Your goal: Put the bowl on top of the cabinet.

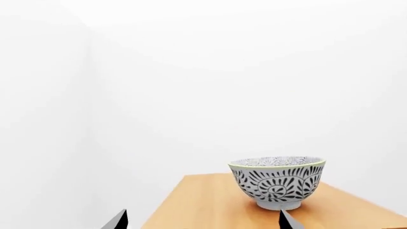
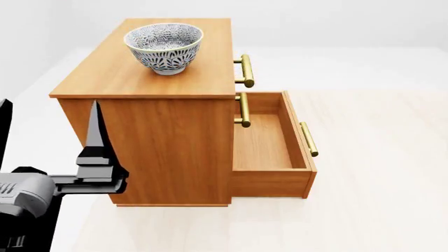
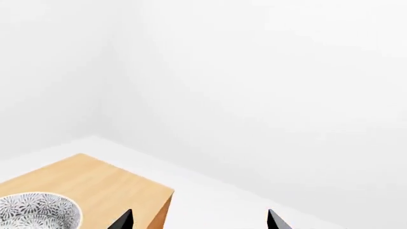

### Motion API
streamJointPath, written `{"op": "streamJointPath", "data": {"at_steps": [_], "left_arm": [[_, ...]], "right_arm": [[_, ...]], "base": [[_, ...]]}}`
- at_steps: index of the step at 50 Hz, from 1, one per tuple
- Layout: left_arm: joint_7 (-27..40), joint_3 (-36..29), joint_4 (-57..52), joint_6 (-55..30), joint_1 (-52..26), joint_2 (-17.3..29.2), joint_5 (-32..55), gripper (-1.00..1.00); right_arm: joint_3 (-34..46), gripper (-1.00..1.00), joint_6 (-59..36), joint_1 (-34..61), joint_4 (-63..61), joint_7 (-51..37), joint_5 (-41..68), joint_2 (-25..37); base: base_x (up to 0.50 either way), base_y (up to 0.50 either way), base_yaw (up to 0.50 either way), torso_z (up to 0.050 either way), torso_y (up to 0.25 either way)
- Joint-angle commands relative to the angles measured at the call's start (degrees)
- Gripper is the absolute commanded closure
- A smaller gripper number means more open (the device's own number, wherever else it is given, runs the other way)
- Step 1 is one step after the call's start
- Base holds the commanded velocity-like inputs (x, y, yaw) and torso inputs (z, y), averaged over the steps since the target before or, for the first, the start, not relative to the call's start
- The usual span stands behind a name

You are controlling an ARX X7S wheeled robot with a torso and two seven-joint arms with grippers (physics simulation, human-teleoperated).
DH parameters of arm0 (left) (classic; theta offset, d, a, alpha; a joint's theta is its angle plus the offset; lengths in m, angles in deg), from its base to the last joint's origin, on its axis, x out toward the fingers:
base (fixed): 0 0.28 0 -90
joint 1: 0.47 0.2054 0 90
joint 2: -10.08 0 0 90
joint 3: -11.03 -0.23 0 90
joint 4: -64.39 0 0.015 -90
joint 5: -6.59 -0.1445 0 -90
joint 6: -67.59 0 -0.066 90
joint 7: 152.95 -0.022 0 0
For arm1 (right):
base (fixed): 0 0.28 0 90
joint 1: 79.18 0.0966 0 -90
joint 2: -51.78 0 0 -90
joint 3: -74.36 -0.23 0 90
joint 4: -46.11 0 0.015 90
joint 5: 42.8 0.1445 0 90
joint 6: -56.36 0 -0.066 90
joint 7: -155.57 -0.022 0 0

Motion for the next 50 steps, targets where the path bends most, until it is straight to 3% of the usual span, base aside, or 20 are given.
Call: {"op": "streamJointPath", "data": {"at_steps": [1, 24, 37, 40, 50], "left_arm": [[1.59, -4.52, 0.13, 2.13, -1.13, 0.86, -2.63, -1.00], [1.66, -3.88, -0.50, 2.45, -1.49, 1.47, -2.24, -1.00], [2.08, -3.50, -2.14, 2.87, -1.73, 2.62, -2.56, -1.00], [2.47, -2.59, -4.67, 0.80, -6.65, 3.85, 2.66, -1.00], [2.18, -5.73, -1.49, 6.57, -2.74, 3.74, -5.26, -1.00]], "right_arm": [[-2.12, -1.00, 4.10, -5.04, -9.43, -4.06, 1.68, 6.94], [-5.42, -1.00, 15.55, -15.81, -28.38, -8.53, 1.71, 19.87], [-6.50, -1.00, 18.00, -17.52, -36.06, -10.97, 0.20, 22.81], [-6.77, -1.00, 18.55, -17.87, -37.43, -11.23, -0.40, 23.28], [-6.86, -1.00, 24.50, -23.28, -41.95, -9.93, -5.06, 27.24]], "base": [[0.00, 0.00, 0.00, 0.000, 0.000], [0.00, 0.00, 0.00, 0.000, 0.000], [0.00, 0.00, 0.00, 0.000, 0.000], [0.00, 0.00, 0.00, 0.000, 0.000], [0.00, 0.00, 0.00, 0.000, 0.000]]}}
